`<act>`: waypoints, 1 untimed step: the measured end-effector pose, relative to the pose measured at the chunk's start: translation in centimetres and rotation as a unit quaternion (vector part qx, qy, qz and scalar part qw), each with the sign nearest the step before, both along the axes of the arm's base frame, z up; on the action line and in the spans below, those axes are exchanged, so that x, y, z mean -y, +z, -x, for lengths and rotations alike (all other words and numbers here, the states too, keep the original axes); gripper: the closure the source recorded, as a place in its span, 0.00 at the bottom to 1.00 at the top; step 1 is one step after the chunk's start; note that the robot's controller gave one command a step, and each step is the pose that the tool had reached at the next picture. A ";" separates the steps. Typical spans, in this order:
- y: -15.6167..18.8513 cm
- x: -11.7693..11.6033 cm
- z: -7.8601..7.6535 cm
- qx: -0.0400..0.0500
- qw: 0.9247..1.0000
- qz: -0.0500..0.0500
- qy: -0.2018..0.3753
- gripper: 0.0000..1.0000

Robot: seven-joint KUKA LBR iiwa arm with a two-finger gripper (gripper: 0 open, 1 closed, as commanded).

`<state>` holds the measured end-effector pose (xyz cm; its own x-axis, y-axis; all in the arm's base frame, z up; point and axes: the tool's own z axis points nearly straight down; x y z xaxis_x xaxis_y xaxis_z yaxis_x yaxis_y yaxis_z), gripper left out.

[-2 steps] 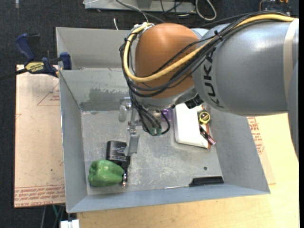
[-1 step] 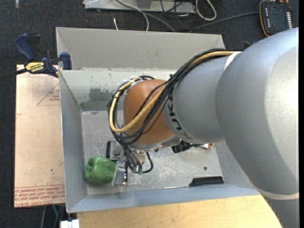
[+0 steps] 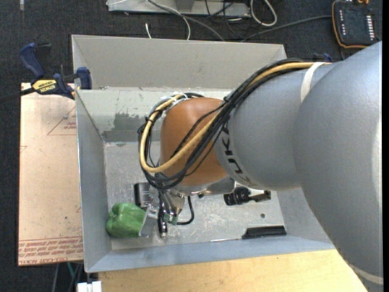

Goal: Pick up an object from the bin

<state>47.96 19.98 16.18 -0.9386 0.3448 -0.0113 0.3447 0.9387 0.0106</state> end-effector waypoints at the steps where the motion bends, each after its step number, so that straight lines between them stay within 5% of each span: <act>1: -6.3 -4.2 -0.6 -0.008 1.000 0.002 -0.001 0.00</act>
Offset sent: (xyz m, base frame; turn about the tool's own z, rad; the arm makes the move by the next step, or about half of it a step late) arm 0.0012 0.0361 -0.0918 0.2363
